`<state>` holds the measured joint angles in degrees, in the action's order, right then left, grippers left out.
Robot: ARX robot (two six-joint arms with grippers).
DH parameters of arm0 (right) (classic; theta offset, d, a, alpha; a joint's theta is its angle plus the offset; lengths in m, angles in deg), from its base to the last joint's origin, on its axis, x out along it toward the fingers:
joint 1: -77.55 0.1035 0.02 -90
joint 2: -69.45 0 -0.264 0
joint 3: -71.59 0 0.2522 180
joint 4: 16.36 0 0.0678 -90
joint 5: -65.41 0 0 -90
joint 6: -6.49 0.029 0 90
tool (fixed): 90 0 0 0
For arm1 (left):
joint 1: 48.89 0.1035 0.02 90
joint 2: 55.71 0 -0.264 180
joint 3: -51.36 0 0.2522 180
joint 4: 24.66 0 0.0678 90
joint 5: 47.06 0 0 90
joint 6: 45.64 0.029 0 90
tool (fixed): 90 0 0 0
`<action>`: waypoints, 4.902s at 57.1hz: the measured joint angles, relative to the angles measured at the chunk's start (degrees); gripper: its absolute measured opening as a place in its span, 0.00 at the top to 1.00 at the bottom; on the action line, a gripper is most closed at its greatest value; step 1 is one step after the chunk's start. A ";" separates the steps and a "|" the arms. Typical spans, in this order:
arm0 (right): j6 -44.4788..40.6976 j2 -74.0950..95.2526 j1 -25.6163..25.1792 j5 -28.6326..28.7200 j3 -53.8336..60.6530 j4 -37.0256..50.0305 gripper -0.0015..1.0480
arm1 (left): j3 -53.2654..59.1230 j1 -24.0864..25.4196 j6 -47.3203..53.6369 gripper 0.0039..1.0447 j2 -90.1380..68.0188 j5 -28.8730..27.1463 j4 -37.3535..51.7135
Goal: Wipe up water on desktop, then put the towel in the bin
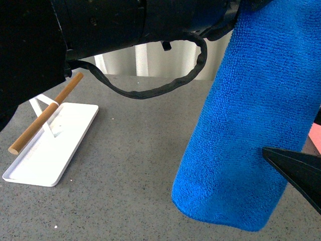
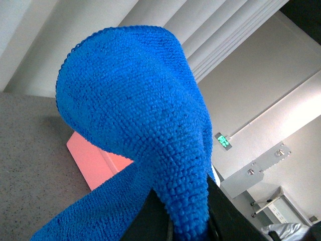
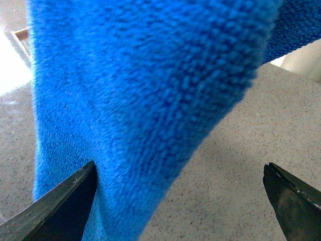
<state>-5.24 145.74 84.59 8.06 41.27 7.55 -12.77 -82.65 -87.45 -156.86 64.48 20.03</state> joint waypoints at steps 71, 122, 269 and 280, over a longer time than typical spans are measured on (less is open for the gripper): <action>-3.43 17.20 8.11 8.66 -12.59 5.73 0.57 | 0.00 -2.99 -2.23 0.95 3.69 -1.01 -3.21; -2.32 14.56 3.96 12.02 -12.20 5.42 0.97 | 0.00 -1.40 -1.73 0.68 3.15 -1.18 -6.56; -9.03 12.90 -3.78 -16.61 -32.63 -23.87 0.97 | 49.11 37.00 41.48 0.97 77.00 -20.17 -34.53; -4.37 15.37 -0.63 -21.92 -39.76 -30.58 0.97 | 49.11 33.75 41.53 0.97 82.99 -21.44 -40.17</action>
<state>-9.61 161.11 83.96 -13.87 1.52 -23.03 36.35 -48.90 -45.92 -73.87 43.03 -20.14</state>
